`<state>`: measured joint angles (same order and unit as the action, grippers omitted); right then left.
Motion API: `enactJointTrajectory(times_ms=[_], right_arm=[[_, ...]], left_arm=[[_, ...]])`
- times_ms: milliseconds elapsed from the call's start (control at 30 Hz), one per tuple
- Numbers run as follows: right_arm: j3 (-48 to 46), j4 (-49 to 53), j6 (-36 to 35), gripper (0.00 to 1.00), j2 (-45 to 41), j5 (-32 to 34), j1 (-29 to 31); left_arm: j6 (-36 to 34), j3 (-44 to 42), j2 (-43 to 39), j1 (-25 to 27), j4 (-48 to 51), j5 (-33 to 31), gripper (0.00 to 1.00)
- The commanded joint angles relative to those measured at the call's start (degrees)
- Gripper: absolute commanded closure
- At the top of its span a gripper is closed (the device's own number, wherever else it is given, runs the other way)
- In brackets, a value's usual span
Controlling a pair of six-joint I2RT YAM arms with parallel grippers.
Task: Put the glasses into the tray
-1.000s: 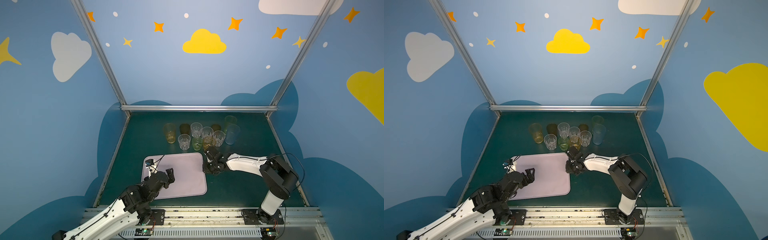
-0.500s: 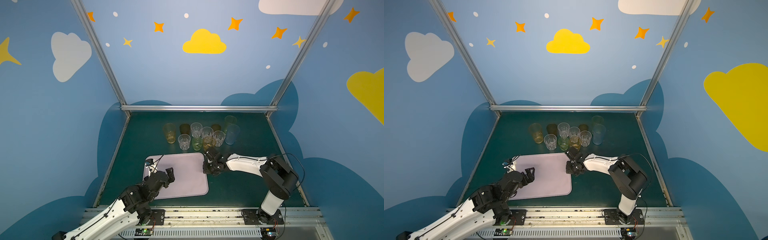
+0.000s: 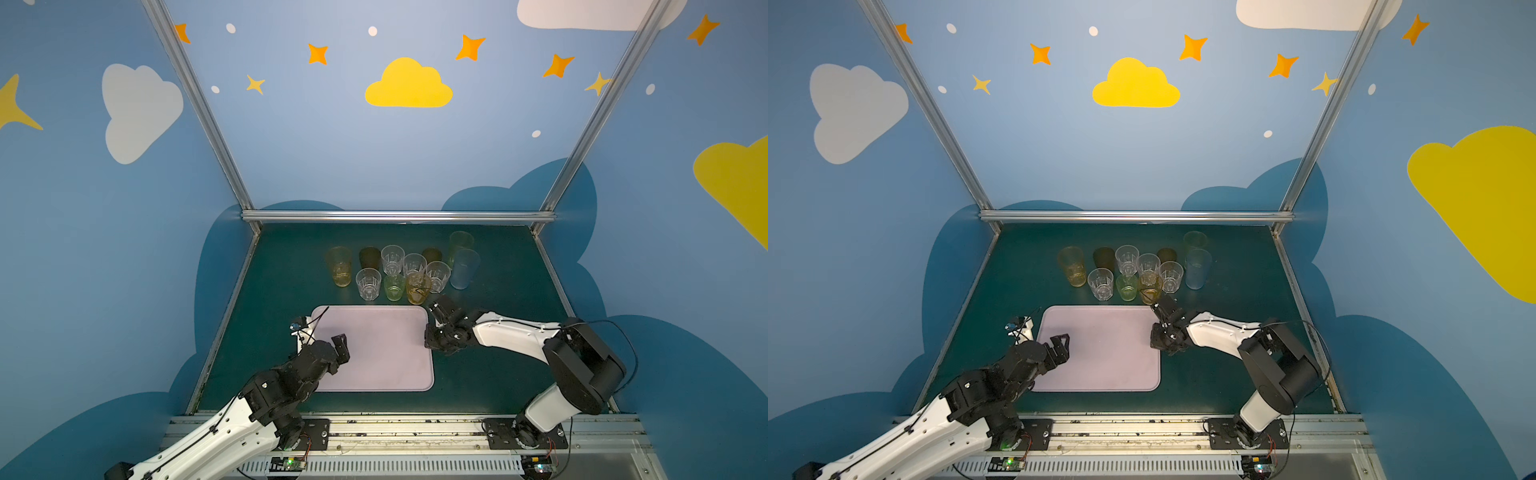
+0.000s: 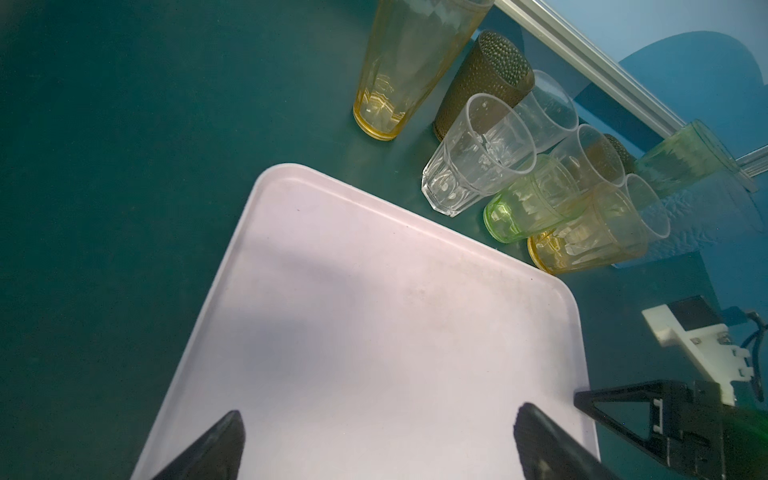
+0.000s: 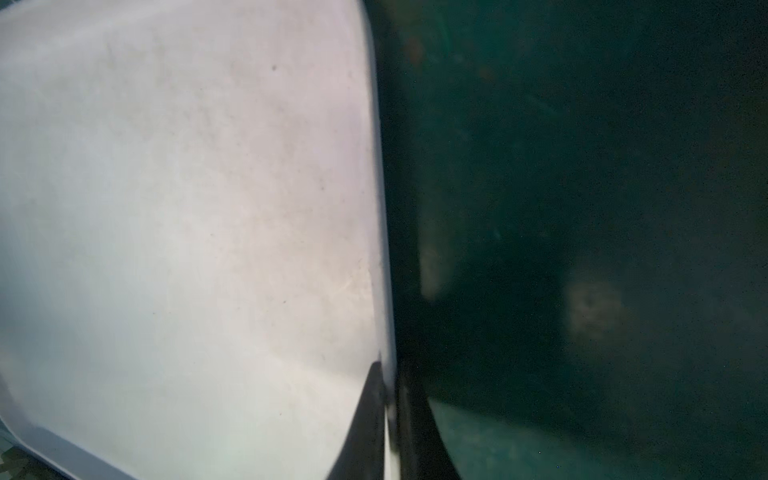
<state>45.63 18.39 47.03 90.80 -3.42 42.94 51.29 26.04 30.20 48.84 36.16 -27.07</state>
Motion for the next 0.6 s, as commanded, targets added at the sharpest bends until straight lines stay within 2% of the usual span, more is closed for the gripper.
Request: enactJointTrajectory(times_ms=[0,567], right_arm=[[-2.7,6.3,-1.4,0.91,-1.7,3.3,-2.2],[-6.5,10.2,-8.2,0.88,-9.5,3.1,-9.4]], left_arm=[[-0.7,0.7,0.7,-0.3,-0.4,-0.4,0.0],[-1.5,1.7,4.6,-0.9,-2.1,0.3,0.0]])
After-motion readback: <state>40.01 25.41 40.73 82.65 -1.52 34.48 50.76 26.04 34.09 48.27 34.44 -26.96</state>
